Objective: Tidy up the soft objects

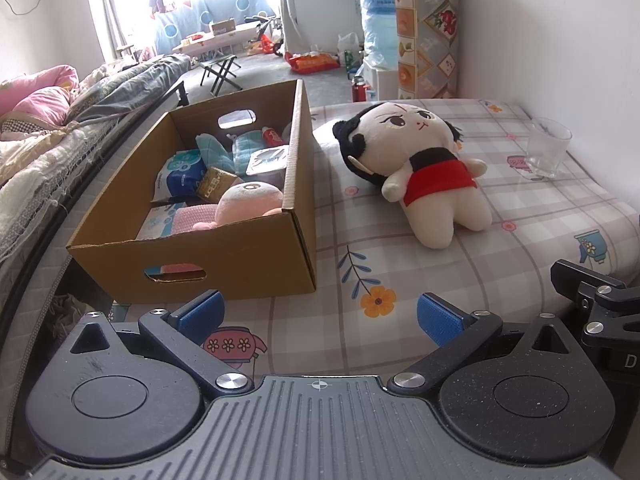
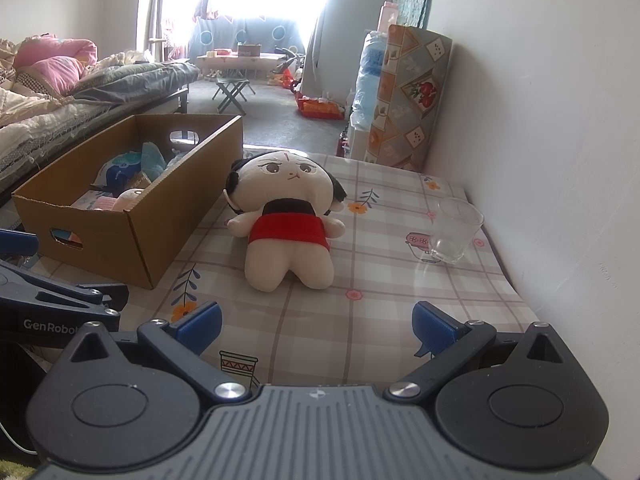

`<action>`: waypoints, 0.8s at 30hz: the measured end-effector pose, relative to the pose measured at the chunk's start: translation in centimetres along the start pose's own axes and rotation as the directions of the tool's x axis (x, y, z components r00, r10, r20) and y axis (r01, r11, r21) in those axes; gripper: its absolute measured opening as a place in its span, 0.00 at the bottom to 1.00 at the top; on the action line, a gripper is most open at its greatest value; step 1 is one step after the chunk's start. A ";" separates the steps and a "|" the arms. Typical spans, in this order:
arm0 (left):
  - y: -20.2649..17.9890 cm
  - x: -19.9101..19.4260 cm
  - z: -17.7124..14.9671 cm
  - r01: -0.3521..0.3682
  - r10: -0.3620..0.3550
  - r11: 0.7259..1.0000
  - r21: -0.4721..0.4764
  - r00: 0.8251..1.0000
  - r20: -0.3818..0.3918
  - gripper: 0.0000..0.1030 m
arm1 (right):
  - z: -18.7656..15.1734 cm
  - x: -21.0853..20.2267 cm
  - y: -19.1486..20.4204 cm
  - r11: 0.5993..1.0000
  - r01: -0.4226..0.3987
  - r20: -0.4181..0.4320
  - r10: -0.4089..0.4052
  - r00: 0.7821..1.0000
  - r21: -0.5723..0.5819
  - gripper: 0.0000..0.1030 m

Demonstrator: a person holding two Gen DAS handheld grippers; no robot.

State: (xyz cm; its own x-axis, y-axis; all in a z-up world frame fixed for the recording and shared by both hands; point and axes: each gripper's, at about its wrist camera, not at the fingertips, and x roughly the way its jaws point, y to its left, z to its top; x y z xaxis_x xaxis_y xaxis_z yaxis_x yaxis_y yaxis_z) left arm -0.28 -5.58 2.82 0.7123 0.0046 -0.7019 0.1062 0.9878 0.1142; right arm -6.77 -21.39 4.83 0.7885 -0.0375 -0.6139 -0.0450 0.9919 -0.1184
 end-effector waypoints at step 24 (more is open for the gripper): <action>-0.1 0.0 -0.2 -0.002 0.002 1.000 -0.001 1.000 0.000 1.00 | 0.1 -0.2 0.1 1.000 0.000 0.001 0.000 1.000 0.000 1.00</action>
